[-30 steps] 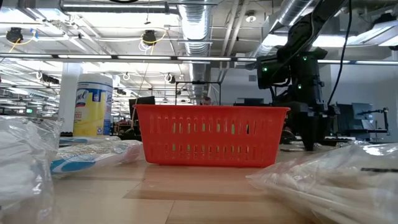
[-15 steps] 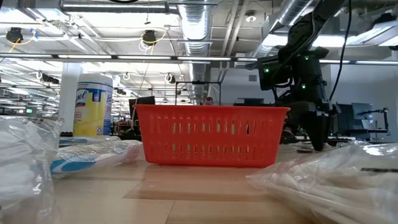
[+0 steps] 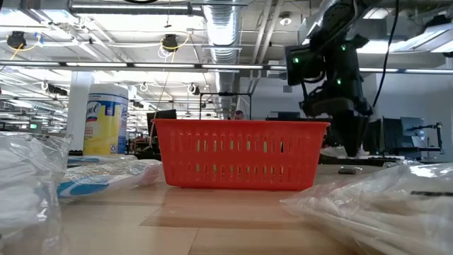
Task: Pick & Place Travel size toiletries
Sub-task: Put the silver nail clipper into the bottom red basket
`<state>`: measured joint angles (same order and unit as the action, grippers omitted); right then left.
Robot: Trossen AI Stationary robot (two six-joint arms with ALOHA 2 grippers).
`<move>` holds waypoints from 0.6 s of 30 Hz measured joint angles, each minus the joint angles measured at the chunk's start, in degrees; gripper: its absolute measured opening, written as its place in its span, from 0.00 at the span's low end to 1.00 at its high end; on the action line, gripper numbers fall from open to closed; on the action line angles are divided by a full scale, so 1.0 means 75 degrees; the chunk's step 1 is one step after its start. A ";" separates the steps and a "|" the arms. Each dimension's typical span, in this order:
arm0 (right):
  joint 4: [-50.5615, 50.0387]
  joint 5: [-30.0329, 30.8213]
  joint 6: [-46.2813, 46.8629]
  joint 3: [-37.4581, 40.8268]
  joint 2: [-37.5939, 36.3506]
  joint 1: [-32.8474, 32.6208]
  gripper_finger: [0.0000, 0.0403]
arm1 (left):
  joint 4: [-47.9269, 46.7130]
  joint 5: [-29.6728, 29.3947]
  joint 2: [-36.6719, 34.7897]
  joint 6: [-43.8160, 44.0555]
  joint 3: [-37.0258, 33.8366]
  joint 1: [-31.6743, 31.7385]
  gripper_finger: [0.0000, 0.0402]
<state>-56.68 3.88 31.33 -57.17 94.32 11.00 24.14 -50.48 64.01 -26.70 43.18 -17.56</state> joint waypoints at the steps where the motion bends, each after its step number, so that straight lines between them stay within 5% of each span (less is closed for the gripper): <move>1: -0.0135 0.0106 0.0002 -0.0141 0.0000 -0.0088 0.14 | -0.0002 0.0000 0.0000 0.0000 0.0000 0.0000 0.46; 18: -0.0787 0.0837 0.0026 -0.2246 -0.0012 -0.1846 0.13 | -0.0003 0.0000 0.0001 -0.0001 0.0000 0.0002 0.46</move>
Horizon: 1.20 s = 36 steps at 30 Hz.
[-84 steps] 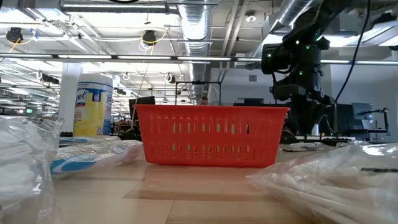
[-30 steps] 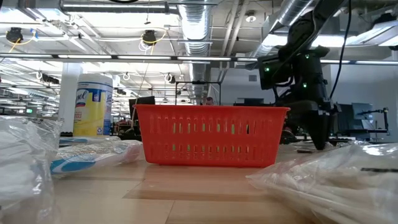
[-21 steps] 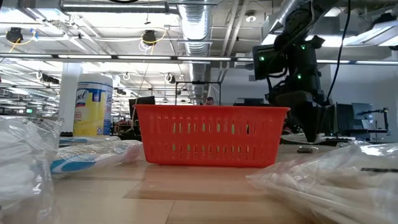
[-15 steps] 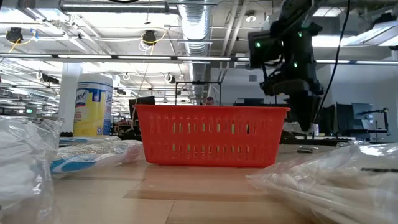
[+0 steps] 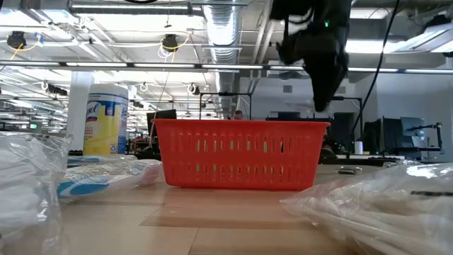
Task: Pick & Place Travel size toiletries
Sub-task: Put the silver nail clipper into the bottom red basket
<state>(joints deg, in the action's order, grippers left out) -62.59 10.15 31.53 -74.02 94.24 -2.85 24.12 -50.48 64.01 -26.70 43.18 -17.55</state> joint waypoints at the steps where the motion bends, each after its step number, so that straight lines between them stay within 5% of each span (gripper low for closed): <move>1: 0.0000 0.0038 -0.0003 -0.0107 0.0000 -0.0114 0.13 | 0.0000 0.0000 0.0002 -0.0002 0.0000 -0.0002 0.46; 20: 0.2345 -0.0355 -0.0233 -0.0697 0.0356 -0.1867 0.13 | 0.0044 0.0000 -0.0001 0.0001 0.0000 0.0001 0.46; 30: 0.0623 -0.0053 -0.0779 -0.2909 0.2612 -0.2211 0.13 | 0.0056 -0.0027 0.0002 -0.0002 0.0000 -0.0002 0.46; 33: -0.0022 0.0242 -0.0807 -0.3680 0.3015 -0.2356 0.13 | -0.0013 -0.0562 0.0001 -0.0012 0.0003 -0.0049 0.46; 36: -0.0051 0.0256 -0.0807 -0.3869 0.3272 -0.2449 0.13 | -0.0194 -0.1968 0.0002 -0.0210 0.0000 -0.0182 0.46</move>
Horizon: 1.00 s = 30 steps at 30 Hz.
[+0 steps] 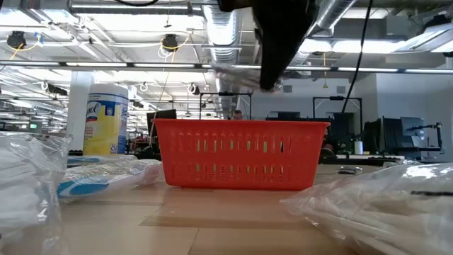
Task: Pick & Place Travel size toiletries
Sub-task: Put the silver nail clipper into the bottom red basket
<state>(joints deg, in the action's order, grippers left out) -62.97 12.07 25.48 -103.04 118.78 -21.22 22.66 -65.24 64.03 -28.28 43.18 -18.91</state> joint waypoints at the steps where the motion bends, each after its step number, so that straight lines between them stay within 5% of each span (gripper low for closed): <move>1: -0.0039 -0.0003 0.0016 0.0008 0.0070 -0.0035 0.13 | 0.0009 -0.0474 -0.0001 -0.0040 0.0000 -0.0050 0.46; 5: -0.0132 -0.0069 0.0043 0.0008 0.0384 -0.0123 0.13 | -0.0017 -0.0492 -0.0246 0.0267 -0.0002 -0.0267 0.46; 10: 0.0167 -0.0230 0.0026 -0.0001 0.0557 -0.0171 0.13 | -0.0123 0.2082 -0.0860 0.0825 0.0012 -0.0694 0.46; 14: 0.0098 -0.0253 0.0029 0.0005 0.0576 -0.0151 0.13 | -0.0151 0.3193 -0.1165 0.0849 -0.0097 -0.1053 0.46; 30: 0.0564 -0.0487 0.0326 0.0525 0.0581 -0.0061 0.13 | -0.0152 0.3212 -0.1571 0.0805 -0.0423 -0.1105 0.46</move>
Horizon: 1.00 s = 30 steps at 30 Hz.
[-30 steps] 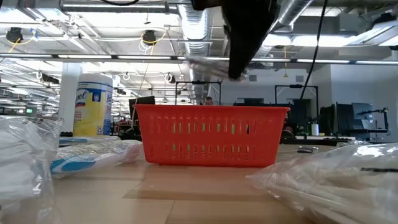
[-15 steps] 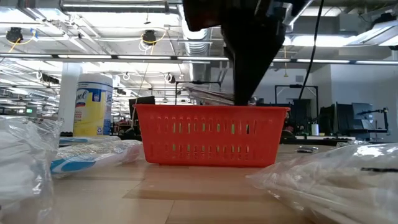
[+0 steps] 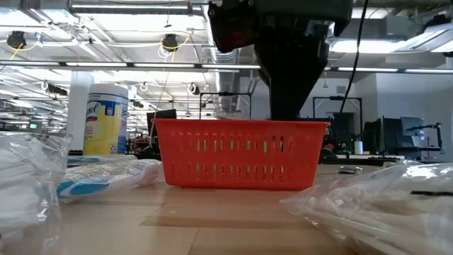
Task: Pick & Place Travel size toiletries
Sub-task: Put the silver nail clipper into the bottom red basket
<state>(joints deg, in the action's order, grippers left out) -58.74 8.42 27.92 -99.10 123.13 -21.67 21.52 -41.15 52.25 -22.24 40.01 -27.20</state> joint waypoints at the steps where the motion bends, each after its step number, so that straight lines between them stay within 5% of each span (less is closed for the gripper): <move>1: 0.0013 -0.0001 0.0001 0.0022 0.0000 0.0000 0.13 | 0.0003 -0.0003 0.0000 0.0000 0.0000 0.0000 0.46; 20: 0.0125 -0.0049 -0.0148 0.0028 0.0000 -0.0082 0.13 | 0.0000 -0.0026 0.0000 0.0000 0.0000 0.0000 0.46; 30: 0.1170 -0.0504 0.0059 0.0915 -0.0003 -0.0078 0.13 | 0.0001 -0.0020 0.0000 0.0000 0.0000 0.0000 0.46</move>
<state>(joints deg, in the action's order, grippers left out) -49.97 4.64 28.36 -92.24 123.11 -22.26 21.53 -41.30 52.25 -22.24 40.01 -27.20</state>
